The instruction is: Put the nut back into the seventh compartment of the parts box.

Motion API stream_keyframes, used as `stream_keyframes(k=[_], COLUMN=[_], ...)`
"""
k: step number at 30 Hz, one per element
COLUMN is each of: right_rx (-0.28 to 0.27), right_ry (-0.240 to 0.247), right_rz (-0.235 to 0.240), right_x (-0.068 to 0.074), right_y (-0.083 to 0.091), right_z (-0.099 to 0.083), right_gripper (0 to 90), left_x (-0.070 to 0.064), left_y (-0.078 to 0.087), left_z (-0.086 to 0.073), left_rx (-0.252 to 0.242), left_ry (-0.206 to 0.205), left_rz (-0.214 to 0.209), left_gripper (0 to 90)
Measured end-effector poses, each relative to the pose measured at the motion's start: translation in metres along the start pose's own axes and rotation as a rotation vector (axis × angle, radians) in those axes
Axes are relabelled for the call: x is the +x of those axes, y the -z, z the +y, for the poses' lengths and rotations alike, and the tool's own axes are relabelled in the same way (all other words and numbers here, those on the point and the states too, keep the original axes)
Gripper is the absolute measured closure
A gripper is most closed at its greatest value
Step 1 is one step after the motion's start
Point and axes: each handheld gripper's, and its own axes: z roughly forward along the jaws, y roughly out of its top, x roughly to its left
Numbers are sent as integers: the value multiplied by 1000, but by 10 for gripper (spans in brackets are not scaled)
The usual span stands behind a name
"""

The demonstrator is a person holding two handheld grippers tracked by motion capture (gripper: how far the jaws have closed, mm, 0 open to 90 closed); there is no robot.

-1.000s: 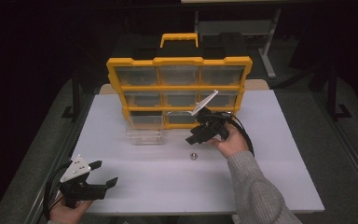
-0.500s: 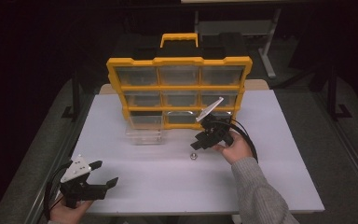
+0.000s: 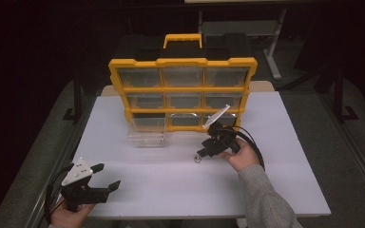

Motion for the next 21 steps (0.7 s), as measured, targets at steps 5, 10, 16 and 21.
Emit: stream_keyframes(k=[5, 10, 16, 21], right_rx=[24, 31, 39, 50], right_ry=[-41, -43, -38, -33], right_rz=[3, 3, 6, 5], right_x=[2, 2, 3, 4], right_y=[-2, -6, -12, -17], right_z=[-5, -8, -12, -13], right_gripper=[507, 506, 506, 505], left_x=[0, 0, 0, 0], left_y=[0, 0, -1, -1], left_z=[0, 0, 0, 0], left_rx=[1, -5, -1, -3], left_ry=[-1, 1, -1, 2], left_rz=[0, 1, 0, 0], left_gripper=[167, 168, 168, 168])
